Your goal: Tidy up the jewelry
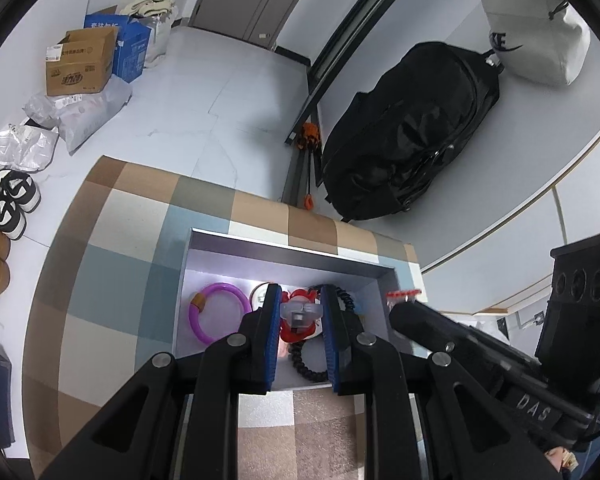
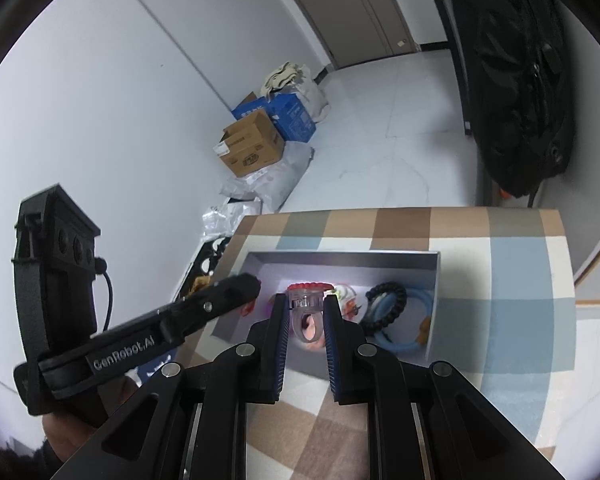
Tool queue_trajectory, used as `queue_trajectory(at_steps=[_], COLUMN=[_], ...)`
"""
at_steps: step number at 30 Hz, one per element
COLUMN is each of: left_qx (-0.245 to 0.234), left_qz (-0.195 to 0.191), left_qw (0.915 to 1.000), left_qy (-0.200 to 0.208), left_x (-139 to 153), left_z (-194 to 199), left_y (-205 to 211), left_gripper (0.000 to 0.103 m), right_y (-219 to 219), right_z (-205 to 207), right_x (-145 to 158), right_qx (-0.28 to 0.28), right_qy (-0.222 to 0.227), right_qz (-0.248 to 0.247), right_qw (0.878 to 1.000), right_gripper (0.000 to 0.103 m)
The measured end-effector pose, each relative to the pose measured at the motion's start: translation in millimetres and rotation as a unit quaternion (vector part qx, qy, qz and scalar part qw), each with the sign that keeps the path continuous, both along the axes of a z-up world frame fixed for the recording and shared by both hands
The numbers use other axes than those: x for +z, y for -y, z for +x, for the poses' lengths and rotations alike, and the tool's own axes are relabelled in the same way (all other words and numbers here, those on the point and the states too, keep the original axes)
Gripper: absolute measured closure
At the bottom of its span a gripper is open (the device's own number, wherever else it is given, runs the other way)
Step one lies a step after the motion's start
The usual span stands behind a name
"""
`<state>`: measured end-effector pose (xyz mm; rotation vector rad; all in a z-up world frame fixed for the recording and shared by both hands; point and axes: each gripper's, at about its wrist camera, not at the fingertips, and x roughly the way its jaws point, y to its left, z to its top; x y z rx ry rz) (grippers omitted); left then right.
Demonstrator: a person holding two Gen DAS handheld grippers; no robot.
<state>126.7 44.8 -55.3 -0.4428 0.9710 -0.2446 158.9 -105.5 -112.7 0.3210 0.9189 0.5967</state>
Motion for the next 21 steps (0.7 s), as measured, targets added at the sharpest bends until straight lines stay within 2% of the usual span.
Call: queue_trajectory(at_steps=[10,12,14,15,16,18,20,21], left_qx=[0.007,0.014,0.026,0.031,0.033,0.032,0.025,0.024], left_qz=[0.005,-0.016,-0.035,-0.041,-0.044,-0.033,-0.022,-0.013], left_qw=[0.9998,0.9994,0.9986,0.9984,0.9983,0.9989,0.9994,0.9996], left_qy=[-0.019,-0.028,-0.029,-0.024,-0.017,-0.011,-0.006,-0.004], left_x=[-12.3,-15.8,-16.2,-14.8,-13.1,-8.9,-6.6,-5.4], left_z=[18.4,22.2,23.5,22.3,21.4,20.0,18.8,17.4], left_y=[1.0,-3.3,-8.3,-9.6,-10.1,-7.3,-3.2,-0.7], left_gripper=[0.088,0.077,0.049,0.044,0.041,0.04,0.04,0.04], right_y=[13.3,17.3,21.8,23.2,24.9,26.9,28.0,28.5], right_z=[22.1,22.3,23.3,23.4,22.7,21.8,20.6,19.1], right_x=[-18.0,-18.5,-16.9,-15.8,-14.5,-12.3,-10.2,-9.0], right_qx=[-0.015,-0.021,-0.024,-0.028,-0.03,-0.031,-0.034,-0.037], right_qy=[-0.039,-0.043,-0.041,-0.038,-0.034,-0.029,-0.024,-0.021], right_qz=[0.041,0.048,0.059,0.061,0.067,0.072,0.069,0.068], right_qw=[0.998,0.998,0.997,0.997,0.997,0.996,0.997,0.997], right_gripper=[0.084,0.084,0.081,0.071,0.064,0.062,0.053,0.045])
